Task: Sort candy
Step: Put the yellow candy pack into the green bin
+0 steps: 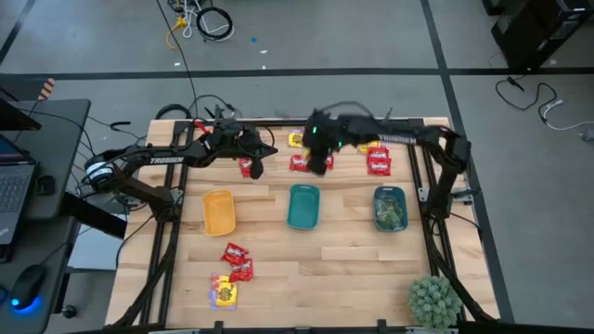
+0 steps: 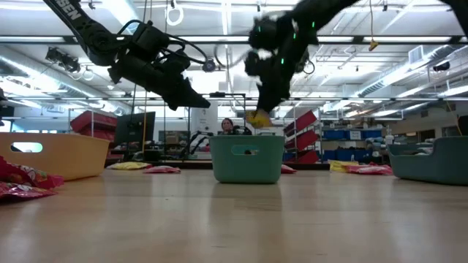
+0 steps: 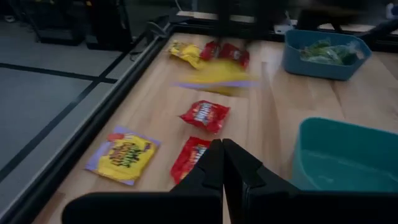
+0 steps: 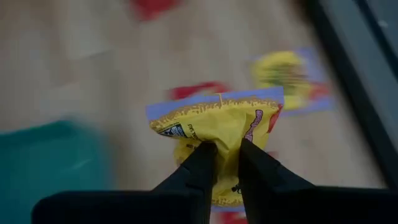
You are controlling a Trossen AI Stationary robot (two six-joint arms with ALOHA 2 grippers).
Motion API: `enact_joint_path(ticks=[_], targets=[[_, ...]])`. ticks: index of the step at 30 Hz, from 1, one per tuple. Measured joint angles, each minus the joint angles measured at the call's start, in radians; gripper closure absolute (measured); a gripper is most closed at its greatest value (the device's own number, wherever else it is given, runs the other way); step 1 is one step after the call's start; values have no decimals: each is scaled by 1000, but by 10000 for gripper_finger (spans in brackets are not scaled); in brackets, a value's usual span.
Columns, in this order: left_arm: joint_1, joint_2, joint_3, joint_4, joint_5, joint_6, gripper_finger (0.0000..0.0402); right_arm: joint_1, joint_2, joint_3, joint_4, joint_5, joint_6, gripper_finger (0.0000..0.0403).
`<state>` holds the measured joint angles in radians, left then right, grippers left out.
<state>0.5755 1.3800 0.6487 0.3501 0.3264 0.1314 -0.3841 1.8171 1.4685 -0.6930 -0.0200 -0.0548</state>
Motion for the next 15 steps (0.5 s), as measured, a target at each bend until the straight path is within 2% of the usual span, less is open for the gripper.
enact_joint_path(ticks=[7,15], targets=[[37,0,0,-3,14,0,401,240,15,0,-18,-4,83,345],[40,0,0,-9,18,2,401,301,117,-1,-26,1,179,345]])
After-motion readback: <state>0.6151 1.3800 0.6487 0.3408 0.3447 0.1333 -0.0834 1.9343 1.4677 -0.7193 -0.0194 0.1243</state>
